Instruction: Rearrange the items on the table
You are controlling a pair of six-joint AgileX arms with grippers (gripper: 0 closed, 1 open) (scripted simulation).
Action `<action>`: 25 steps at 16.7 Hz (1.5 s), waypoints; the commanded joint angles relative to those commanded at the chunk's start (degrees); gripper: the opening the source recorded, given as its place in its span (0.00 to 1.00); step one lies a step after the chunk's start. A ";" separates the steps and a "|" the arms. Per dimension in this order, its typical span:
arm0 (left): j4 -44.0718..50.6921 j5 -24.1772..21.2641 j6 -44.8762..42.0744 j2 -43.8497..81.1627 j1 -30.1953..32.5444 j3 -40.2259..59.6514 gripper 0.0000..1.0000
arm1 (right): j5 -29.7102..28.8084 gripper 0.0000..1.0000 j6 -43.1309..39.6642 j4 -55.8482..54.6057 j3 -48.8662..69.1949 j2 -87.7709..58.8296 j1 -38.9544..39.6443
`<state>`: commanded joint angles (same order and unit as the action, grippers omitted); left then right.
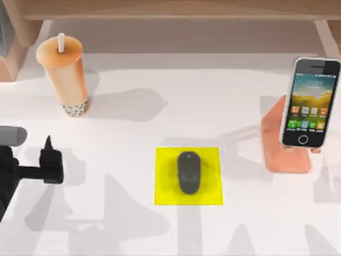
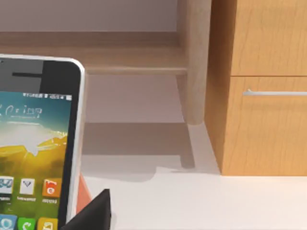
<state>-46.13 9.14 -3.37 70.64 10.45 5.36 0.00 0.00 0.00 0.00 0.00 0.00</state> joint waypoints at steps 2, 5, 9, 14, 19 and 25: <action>-7.54 1.00 0.12 10.32 1.25 2.54 1.00 | 0.00 1.00 0.00 0.00 0.00 0.00 0.00; -18.22 2.19 0.59 23.86 2.70 7.18 1.00 | 0.00 1.00 0.00 0.00 0.00 0.00 0.00; -30.70 2.90 1.57 37.73 4.20 14.35 1.00 | 0.00 1.00 0.00 0.00 0.00 0.00 0.00; -42.30 3.07 2.84 48.38 5.18 22.43 1.00 | 0.00 1.00 0.00 0.00 0.00 0.00 0.00; -45.96 3.37 3.23 51.82 4.96 25.26 1.00 | 0.00 1.00 0.00 0.00 0.00 0.00 0.00; -44.49 2.96 3.24 52.31 4.56 27.22 1.00 | 0.00 1.00 0.00 0.00 0.00 0.00 0.00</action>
<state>-90.62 12.10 -0.13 122.95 15.01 32.58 0.00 0.00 0.00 0.00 0.00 0.00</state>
